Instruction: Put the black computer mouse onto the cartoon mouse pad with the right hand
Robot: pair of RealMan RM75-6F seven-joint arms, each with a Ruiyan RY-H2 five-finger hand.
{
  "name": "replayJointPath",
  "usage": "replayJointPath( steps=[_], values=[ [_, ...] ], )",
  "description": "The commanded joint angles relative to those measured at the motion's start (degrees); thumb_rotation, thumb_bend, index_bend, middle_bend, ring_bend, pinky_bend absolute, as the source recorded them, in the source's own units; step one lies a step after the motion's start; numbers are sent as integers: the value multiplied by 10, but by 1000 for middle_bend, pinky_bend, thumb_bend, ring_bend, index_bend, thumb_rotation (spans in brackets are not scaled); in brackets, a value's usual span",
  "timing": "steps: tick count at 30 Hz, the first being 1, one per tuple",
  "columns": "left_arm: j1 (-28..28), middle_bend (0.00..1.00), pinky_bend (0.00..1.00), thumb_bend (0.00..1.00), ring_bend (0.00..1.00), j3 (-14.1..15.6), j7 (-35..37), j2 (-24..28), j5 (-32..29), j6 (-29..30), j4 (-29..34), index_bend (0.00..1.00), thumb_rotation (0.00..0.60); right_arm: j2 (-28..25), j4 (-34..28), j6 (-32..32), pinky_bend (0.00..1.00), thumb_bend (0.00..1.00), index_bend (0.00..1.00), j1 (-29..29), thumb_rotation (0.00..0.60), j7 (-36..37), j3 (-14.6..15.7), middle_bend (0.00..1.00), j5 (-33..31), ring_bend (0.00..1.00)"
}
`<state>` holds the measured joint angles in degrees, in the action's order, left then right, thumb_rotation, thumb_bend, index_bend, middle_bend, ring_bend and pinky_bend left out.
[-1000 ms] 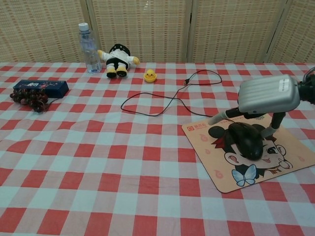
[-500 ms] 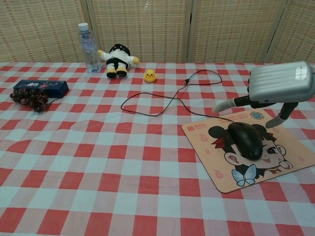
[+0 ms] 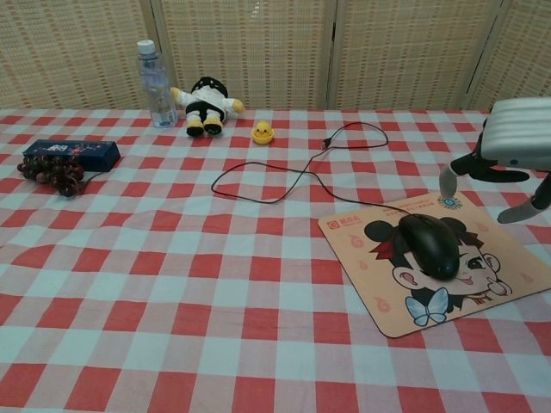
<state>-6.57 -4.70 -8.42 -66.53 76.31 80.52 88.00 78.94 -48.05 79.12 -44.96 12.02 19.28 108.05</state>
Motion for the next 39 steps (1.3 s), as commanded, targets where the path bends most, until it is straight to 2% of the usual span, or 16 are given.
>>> replayJointPath(
  steps=[1, 6, 16, 20, 30, 39],
  values=[
    [-1, 678, 925, 171, 870, 6, 2, 1, 14, 3, 5, 831, 600, -117, -214, -53, 1000, 0, 407, 42, 600, -153, -32, 801, -73, 761],
    [-3, 678, 925, 171, 870, 14, 7, 5, 33, 3, 10, 831, 600, -149, -305, -24, 970, 1, 408, 98, 600, -237, -61, 740, -125, 709],
    [-7, 678, 925, 171, 870, 22, 24, 6, 53, -3, 7, 831, 600, -161, -382, 42, 721, 36, 413, 193, 600, -318, -115, 638, -208, 568],
    [-7, 678, 925, 171, 870, 22, 33, 6, 56, -2, 3, 831, 600, -160, -415, 67, 662, 37, 419, 229, 600, -339, -136, 627, -247, 530],
    [-6, 678, 925, 171, 870, 30, 56, 10, 78, 5, 1, 831, 600, -149, -437, 108, 655, 47, 421, 318, 600, -280, -166, 612, -320, 508],
    [1, 678, 925, 171, 870, 29, 60, 3, 96, 33, 3, 831, 600, -148, -415, 145, 655, 50, 421, 366, 600, -218, -183, 612, -307, 508]
  ],
)
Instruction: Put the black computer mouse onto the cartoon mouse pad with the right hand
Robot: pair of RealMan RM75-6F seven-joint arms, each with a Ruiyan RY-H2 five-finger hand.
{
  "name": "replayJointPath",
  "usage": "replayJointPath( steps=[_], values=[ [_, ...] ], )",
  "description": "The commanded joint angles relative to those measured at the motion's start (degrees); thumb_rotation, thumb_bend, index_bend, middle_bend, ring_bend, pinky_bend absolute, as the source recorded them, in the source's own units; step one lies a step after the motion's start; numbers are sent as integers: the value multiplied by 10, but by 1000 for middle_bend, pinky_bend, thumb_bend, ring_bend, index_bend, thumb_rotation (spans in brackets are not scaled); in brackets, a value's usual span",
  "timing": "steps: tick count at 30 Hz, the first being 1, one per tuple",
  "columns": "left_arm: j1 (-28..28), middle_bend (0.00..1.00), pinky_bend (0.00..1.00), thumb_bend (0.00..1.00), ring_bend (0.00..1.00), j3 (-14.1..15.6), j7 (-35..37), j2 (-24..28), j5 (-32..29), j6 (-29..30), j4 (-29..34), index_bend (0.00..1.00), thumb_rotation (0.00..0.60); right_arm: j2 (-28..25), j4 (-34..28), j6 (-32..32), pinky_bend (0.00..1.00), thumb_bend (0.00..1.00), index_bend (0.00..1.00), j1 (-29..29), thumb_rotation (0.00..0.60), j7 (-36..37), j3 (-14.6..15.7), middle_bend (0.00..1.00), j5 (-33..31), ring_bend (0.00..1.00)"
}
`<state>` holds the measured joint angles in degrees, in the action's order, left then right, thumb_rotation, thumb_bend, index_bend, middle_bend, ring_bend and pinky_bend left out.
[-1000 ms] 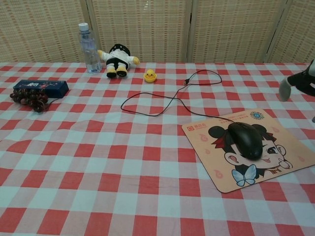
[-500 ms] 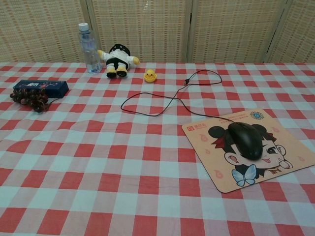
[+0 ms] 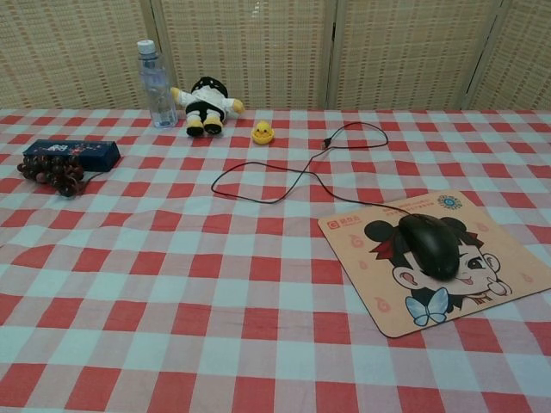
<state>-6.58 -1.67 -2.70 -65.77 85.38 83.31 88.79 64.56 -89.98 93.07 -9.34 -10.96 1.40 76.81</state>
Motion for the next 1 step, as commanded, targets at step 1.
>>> replayJointPath(
  steps=[1],
  values=[
    [1, 678, 925, 171, 870, -1, 3, -8, 8, 7, -9, 831, 600, -9, 4, 5, 655, 58, 422, 12, 600, 17, -5, 612, 9, 508]
  ],
)
